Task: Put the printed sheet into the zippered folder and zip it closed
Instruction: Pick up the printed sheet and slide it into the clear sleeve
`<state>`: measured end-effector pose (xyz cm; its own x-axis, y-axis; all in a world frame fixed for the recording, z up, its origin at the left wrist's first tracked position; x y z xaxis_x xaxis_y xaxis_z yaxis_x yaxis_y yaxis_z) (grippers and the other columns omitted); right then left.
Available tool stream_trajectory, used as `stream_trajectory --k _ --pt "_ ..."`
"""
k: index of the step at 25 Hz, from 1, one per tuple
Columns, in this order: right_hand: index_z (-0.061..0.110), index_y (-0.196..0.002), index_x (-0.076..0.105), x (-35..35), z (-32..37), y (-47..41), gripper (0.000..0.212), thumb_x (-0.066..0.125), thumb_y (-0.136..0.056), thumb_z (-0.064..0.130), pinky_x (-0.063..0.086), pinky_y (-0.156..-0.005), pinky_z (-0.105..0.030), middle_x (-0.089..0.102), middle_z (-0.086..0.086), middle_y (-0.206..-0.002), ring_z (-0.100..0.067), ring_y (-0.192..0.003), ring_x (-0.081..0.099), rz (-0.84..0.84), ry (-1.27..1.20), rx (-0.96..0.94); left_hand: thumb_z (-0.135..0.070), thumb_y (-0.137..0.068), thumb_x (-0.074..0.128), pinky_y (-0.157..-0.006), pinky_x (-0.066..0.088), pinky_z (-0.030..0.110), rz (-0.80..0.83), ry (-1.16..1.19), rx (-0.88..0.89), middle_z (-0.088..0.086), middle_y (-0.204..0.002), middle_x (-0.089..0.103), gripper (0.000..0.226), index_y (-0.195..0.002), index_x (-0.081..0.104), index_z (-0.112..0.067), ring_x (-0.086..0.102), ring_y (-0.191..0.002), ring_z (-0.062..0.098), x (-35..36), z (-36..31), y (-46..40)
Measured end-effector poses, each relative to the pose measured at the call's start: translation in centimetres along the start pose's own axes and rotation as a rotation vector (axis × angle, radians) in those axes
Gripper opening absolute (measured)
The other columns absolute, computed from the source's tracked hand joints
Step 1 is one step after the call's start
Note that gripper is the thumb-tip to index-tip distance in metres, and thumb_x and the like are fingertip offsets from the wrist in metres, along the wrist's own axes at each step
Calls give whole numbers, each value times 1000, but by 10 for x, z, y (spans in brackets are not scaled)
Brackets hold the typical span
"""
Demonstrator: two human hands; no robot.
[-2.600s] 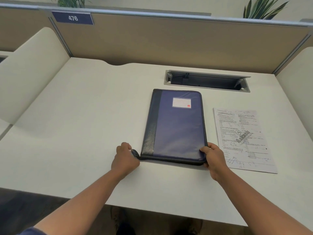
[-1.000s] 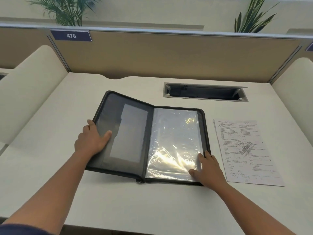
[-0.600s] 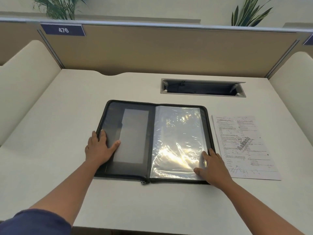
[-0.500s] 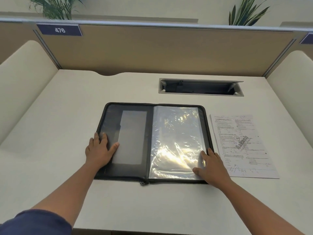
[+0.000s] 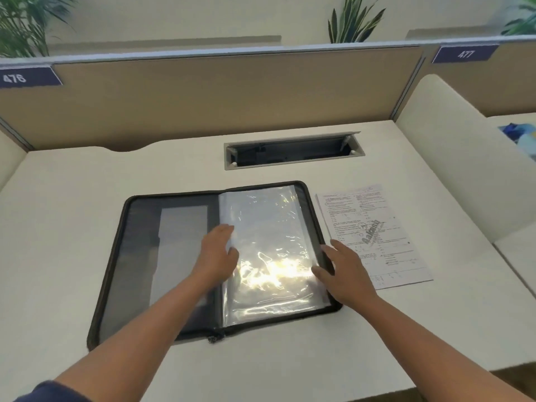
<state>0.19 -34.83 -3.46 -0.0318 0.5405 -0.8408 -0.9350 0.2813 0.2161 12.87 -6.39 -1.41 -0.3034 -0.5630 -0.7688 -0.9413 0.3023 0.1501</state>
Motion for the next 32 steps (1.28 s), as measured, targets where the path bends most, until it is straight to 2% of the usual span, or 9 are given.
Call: stream_trajectory --k 3,6,9,11,14,18,22,25,32 --pt "19 -154 44 -38 -40 -11 61 63 -99 37 28 -123 -48 36 -5 -164 -26 -152 28 -103 -9 80 -7 -98 54 -102 44 31 226 430 -104 5 -146 54 48 -146 51 -13 54 -128 20 63 -72 -8" --pt "20 -155 43 -60 -86 -20 63 65 -98 34 30 -122 -49 36 -6 -165 -28 -153 26 -112 46 178 2 -93 52 -79 46 32 451 658 -221 15 -110 65 23 -108 66 -9 58 -94 25 121 -136 -12" --pt "29 -158 36 -62 -111 -29 68 65 -97 42 29 -120 -49 30 -3 -167 -29 -155 20 -58 106 220 5 -96 50 -87 51 31 584 820 -357 27 -139 57 12 -98 60 -1 58 -124 36 160 -170 -13" --pt "34 -158 33 -57 -119 -34 70 64 -96 46 29 -120 -51 26 -1 -169 -30 -156 16 1 146 223 2 -99 48 -117 38 40 630 887 -432 15 -160 38 35 -133 52 -2 35 -147 36 180 -181 -13" --pt "39 -157 34 -45 -126 -36 67 61 -96 49 29 -121 -52 21 1 -171 -30 -157 13 81 214 214 0 -99 50 -124 23 46 573 917 -536 11 -165 29 60 -155 30 -5 23 -153 33 195 -181 -22" --pt "43 -155 35 -45 -132 -35 65 60 -96 52 31 -118 -49 18 7 -171 -23 -157 10 96 197 224 2 -98 52 -123 27 45 511 987 -634 13 -159 40 52 -148 40 -3 33 -148 33 204 -182 -38" --pt "46 -155 34 -47 -136 -34 64 59 -96 53 34 -117 -49 16 10 -171 -20 -157 10 105 195 236 -6 -98 57 -108 48 39 464 928 -725 13 -130 65 34 -132 56 -6 62 -120 28 213 -176 -47" --pt "47 -154 33 -46 -130 -32 64 58 -96 54 34 -116 -50 15 12 -171 -19 -158 8 106 192 240 -3 -98 54 -88 59 34 410 874 -666 5 -103 72 18 -112 61 -12 69 -99 23 215 -178 -53" --pt "48 -154 34 -46 -134 -33 64 59 -96 54 33 -116 -52 16 11 -171 -22 -158 9 109 188 247 -6 -98 52 -71 63 35 315 861 -486 -1 -104 72 18 -102 59 -22 70 -95 22 217 -187 -61"
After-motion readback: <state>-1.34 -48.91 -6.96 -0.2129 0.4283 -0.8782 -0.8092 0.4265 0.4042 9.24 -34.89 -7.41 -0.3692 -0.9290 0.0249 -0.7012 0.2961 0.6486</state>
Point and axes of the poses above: each hand's wrist, its own y-axis away from the middle knuckle, its own x-axis out of the palm, z = x × y, the point moved 10 cm from there along -y, towards the middle knuckle
